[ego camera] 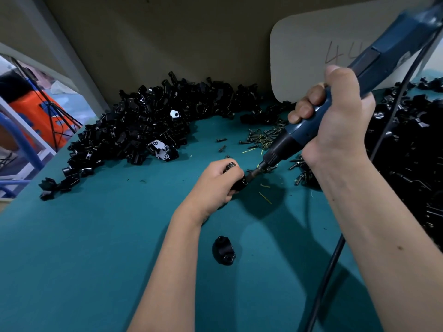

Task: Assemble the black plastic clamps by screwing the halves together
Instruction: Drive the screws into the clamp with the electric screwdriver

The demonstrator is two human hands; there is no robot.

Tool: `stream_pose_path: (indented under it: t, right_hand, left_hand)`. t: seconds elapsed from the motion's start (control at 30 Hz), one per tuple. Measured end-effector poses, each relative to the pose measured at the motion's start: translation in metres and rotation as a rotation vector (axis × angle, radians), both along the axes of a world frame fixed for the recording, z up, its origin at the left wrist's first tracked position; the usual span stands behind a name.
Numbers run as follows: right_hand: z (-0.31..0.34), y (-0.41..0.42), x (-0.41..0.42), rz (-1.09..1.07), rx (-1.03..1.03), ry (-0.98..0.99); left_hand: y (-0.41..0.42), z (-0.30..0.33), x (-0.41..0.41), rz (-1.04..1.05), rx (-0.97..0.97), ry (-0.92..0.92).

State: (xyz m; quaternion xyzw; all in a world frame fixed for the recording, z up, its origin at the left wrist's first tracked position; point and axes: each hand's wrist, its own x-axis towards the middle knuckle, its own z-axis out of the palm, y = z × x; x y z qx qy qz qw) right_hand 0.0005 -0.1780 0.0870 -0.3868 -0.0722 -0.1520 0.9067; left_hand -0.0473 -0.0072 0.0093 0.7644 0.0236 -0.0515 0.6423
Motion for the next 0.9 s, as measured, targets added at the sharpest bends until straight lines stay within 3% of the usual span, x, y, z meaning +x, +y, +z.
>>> stream_pose_path:
  t: [0.9]
  right_hand:
    - [0.0, 0.0002, 0.0005, -0.012, 0.015, -0.008]
  left_hand:
    - [0.0035, -0.0081, 0.0047, -0.001, -0.034, -0.001]
